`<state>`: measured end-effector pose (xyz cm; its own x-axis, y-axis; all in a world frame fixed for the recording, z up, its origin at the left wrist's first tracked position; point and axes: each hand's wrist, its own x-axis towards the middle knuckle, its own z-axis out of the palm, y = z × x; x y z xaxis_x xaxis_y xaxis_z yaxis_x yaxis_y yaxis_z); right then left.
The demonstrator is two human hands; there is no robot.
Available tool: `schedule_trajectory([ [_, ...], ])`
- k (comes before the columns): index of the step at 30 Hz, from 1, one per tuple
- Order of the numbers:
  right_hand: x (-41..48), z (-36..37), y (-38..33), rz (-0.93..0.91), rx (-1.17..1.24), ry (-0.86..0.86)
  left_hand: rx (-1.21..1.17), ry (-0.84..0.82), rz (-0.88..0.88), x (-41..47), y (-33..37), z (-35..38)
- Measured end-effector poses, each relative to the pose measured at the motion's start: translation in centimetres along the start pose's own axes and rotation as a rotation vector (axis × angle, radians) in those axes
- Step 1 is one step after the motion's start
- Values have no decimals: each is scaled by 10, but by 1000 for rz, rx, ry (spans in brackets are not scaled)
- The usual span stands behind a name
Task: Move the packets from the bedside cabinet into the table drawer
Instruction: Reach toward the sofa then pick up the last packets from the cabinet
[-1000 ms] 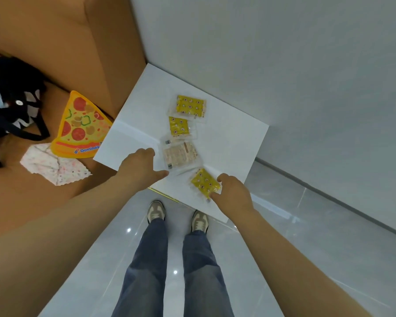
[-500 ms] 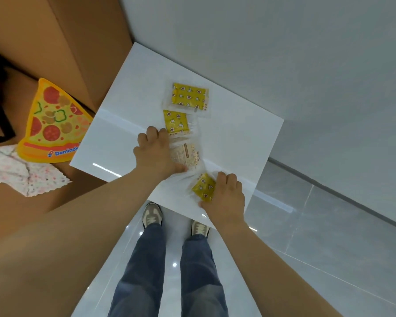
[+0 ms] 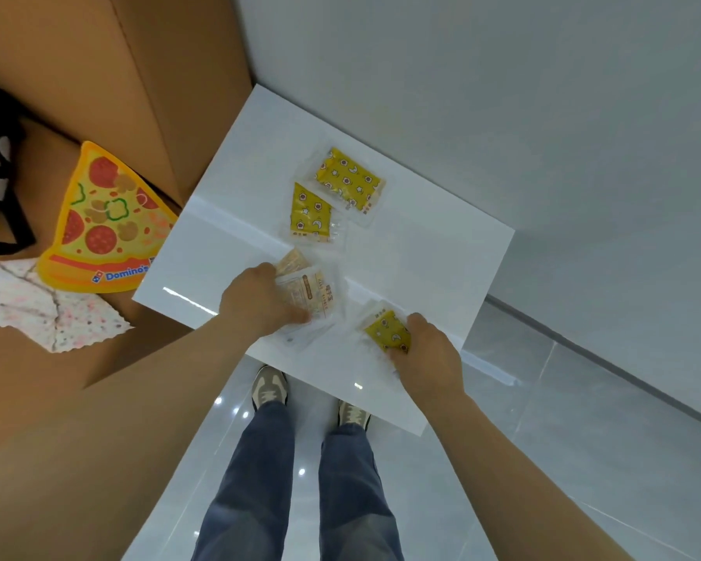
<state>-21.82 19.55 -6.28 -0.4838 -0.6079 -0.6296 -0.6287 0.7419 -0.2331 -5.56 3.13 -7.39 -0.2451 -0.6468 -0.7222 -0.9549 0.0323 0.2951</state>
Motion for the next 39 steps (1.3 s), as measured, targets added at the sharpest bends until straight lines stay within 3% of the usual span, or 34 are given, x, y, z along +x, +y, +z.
schedule_trajectory([
  [8, 34, -36, -44, -114, 192, 109, -120, 13, -96, 3, -35, -19],
  [16, 101, -56, -114, -200, 135, 64, -218, -12, -117, 16, -48, -29],
  [22, 124, -48, -135, -126, -212, 213, -229, -17, -115, 16, -48, -29],
  [29, 140, -42, -150, -90, -188, 9, -256, -7, -90, 16, -50, -29],
  [35, 131, -25, -153, -184, -249, 211, -237, -11, -73, 14, -49, -30],
  [39, 123, -18, -156, -223, -214, 223, -232, -13, -81, 13, -48, -31],
])
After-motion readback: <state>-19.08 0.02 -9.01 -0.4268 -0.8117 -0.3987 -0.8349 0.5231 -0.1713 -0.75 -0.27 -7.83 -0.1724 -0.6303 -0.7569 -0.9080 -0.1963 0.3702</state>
